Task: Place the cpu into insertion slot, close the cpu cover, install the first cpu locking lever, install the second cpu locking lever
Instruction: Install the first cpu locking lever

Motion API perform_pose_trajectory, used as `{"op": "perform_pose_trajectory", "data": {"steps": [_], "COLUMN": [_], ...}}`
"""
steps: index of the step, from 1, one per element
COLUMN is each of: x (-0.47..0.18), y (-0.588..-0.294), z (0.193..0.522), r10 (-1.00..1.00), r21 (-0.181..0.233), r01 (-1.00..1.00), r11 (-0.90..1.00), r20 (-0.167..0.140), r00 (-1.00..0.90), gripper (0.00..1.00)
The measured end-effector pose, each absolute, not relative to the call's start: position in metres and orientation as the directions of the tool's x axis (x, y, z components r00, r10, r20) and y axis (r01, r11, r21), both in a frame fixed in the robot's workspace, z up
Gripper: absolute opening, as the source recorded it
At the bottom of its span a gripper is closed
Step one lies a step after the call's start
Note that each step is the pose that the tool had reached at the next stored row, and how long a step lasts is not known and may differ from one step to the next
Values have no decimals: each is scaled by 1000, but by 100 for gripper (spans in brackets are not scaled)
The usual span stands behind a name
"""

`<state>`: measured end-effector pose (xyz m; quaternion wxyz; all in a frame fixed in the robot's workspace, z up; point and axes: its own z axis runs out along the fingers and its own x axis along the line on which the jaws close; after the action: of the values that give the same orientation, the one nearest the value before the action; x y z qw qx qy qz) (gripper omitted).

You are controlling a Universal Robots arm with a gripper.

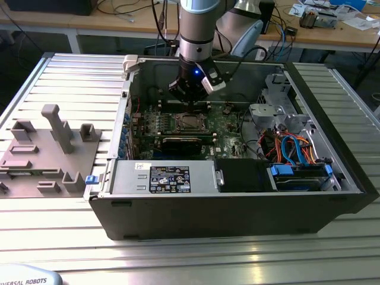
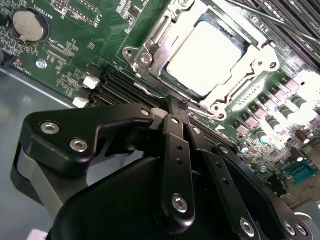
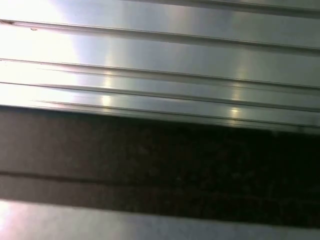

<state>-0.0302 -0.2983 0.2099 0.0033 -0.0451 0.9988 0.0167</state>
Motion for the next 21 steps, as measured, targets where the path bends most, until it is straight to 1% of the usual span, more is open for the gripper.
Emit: {"op": "perform_pose_trajectory", "data": {"steps": [21], "x": [-19], "y": [-298], "z": [202], "r10": [-91], "r21": [25], "r01": [-91], "r11": [996], "r20": [-8], "r00": [-996], "gripper": [11]}}
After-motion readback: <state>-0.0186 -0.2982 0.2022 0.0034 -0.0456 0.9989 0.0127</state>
